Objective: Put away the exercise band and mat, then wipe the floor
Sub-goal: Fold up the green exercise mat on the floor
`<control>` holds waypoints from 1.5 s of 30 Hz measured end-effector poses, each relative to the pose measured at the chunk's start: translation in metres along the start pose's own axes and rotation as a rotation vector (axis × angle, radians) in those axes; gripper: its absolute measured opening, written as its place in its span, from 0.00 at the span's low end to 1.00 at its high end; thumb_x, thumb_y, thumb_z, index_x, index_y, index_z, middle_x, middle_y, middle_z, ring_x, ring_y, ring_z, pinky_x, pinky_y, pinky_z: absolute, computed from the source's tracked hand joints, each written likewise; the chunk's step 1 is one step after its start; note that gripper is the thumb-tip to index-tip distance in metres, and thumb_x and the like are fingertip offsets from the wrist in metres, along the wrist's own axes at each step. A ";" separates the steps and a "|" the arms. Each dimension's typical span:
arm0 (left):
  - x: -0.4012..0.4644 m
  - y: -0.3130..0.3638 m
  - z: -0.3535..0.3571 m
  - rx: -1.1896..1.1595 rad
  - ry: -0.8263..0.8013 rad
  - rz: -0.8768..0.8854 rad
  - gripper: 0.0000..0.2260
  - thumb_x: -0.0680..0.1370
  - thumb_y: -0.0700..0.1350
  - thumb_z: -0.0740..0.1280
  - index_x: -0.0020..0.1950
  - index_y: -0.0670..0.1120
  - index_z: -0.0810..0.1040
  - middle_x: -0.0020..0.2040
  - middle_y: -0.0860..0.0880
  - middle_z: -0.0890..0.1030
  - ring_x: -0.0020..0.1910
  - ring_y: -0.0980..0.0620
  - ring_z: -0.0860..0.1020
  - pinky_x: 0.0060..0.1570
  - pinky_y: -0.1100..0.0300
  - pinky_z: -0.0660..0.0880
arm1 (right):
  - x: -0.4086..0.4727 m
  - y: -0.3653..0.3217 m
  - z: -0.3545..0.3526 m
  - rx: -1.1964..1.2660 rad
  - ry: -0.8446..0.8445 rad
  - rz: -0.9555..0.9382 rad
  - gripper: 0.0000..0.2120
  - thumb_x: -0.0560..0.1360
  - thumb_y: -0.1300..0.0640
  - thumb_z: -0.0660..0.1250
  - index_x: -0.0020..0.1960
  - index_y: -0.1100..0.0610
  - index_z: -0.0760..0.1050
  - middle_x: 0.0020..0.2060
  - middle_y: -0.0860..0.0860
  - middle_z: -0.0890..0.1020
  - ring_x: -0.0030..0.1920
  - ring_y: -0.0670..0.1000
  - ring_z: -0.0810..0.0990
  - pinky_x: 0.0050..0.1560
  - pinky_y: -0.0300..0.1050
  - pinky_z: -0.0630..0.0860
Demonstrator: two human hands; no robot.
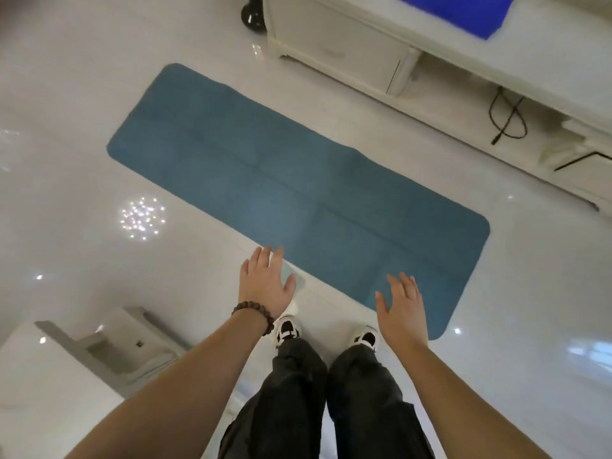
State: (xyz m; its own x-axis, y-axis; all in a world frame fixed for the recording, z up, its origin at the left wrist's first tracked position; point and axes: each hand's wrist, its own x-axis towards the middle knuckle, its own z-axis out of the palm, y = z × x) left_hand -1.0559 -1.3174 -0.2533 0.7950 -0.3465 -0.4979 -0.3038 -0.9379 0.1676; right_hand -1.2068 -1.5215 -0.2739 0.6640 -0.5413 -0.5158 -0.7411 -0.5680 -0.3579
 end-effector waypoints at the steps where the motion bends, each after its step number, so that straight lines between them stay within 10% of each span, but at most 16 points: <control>1: 0.008 -0.002 0.006 0.009 -0.012 0.018 0.27 0.80 0.56 0.55 0.77 0.49 0.55 0.78 0.45 0.56 0.77 0.46 0.51 0.74 0.50 0.50 | 0.003 0.002 0.007 -0.001 -0.002 0.018 0.24 0.81 0.49 0.55 0.74 0.55 0.60 0.76 0.54 0.56 0.77 0.52 0.48 0.76 0.50 0.50; 24: 0.310 0.003 0.434 0.250 -0.217 0.381 0.43 0.73 0.64 0.67 0.79 0.51 0.47 0.79 0.46 0.48 0.77 0.46 0.46 0.74 0.49 0.49 | 0.303 0.228 0.322 -0.124 -0.003 -0.131 0.25 0.80 0.49 0.58 0.74 0.56 0.60 0.76 0.55 0.57 0.77 0.53 0.49 0.76 0.50 0.48; 35: 0.354 -0.024 0.547 0.504 -0.287 0.597 0.57 0.65 0.67 0.71 0.73 0.58 0.27 0.73 0.50 0.25 0.73 0.45 0.28 0.70 0.36 0.35 | 0.358 0.261 0.421 -0.376 -0.249 -0.187 0.33 0.79 0.39 0.52 0.76 0.44 0.38 0.75 0.51 0.32 0.75 0.54 0.32 0.74 0.56 0.40; 42: 0.352 -0.027 0.547 0.520 -0.281 0.652 0.34 0.80 0.58 0.59 0.78 0.53 0.42 0.78 0.44 0.35 0.75 0.39 0.33 0.70 0.32 0.39 | 0.356 0.253 0.419 -0.379 -0.301 -0.155 0.46 0.66 0.22 0.44 0.76 0.43 0.37 0.73 0.53 0.29 0.73 0.55 0.28 0.73 0.62 0.39; 45: 0.350 -0.031 0.544 0.407 -0.170 0.682 0.20 0.81 0.54 0.54 0.70 0.48 0.71 0.76 0.40 0.60 0.76 0.36 0.53 0.68 0.30 0.54 | 0.349 0.242 0.417 -0.348 -0.349 -0.185 0.53 0.56 0.18 0.41 0.75 0.40 0.37 0.74 0.51 0.29 0.73 0.55 0.27 0.70 0.66 0.36</control>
State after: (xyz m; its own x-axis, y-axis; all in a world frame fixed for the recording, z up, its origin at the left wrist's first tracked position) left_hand -1.0538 -1.3996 -0.8956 0.2853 -0.8016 -0.5255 -0.8859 -0.4298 0.1746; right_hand -1.1958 -1.5894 -0.8654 0.6639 -0.2076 -0.7185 -0.4986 -0.8389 -0.2184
